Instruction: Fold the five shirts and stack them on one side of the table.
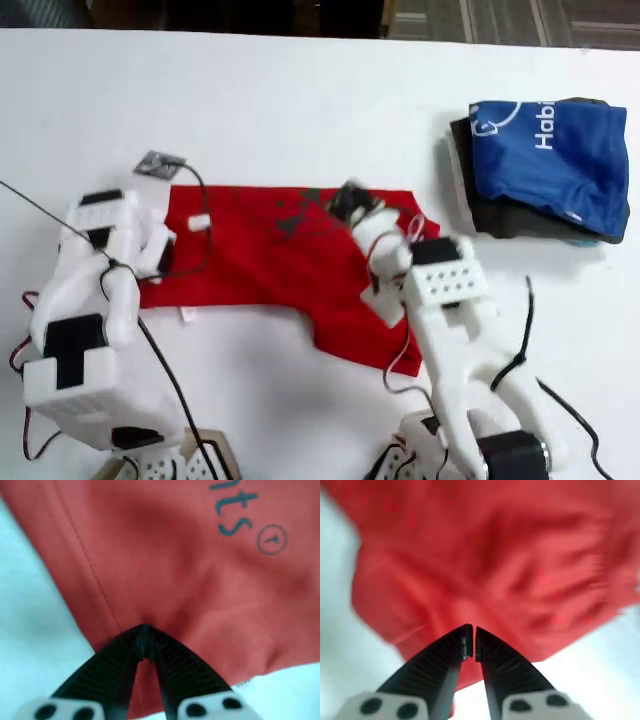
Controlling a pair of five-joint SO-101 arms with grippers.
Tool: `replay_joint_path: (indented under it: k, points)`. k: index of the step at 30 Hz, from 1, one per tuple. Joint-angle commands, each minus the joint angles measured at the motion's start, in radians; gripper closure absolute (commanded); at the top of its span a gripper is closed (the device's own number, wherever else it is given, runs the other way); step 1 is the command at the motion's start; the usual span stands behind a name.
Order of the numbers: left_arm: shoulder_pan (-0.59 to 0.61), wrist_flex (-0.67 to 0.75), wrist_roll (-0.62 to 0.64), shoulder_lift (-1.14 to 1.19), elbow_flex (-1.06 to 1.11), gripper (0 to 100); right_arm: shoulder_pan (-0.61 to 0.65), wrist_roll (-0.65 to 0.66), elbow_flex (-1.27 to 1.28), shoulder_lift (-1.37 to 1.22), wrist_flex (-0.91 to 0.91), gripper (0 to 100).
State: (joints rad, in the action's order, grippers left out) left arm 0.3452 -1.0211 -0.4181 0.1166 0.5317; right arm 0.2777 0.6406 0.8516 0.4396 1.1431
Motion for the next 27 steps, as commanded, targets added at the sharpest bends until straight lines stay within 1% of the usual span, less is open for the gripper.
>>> replay_joint_path:
  k: [1, 8, 12, 14, 18, 20, 24, 27]
  points:
    - [0.009, 0.089, -0.003, -0.046, 0.062, 97, 0.038, 0.025, 0.071, 0.076, -0.008, 97.9]
    - [0.008, 0.107, 0.0, -0.048, 0.082, 97, 0.127, 0.025, 0.203, 0.119, -0.008, 97.9]
    - [0.008, 0.121, 0.071, -0.046, 0.084, 97, 0.188, 0.025, 0.226, 0.159, 0.007, 97.9]
    - [0.009, 0.126, 0.094, -0.044, 0.084, 97, 0.202, 0.025, 0.222, 0.202, 0.025, 97.9]
    - [0.009, 0.126, 0.091, -0.044, 0.084, 97, 0.188, 0.025, 0.23, 0.286, 0.056, 97.6]
    - [0.009, 0.126, 0.091, -0.044, 0.084, 97, 0.18, 0.025, 0.23, 0.306, 0.081, 94.4]
    - [0.009, 0.126, 0.091, -0.044, 0.084, 97, 0.182, 0.029, 0.233, 0.292, 0.096, 80.7]
    - [0.009, 0.126, 0.091, -0.044, 0.084, 97, 0.188, 0.083, 0.252, 0.265, 0.073, 79.1]
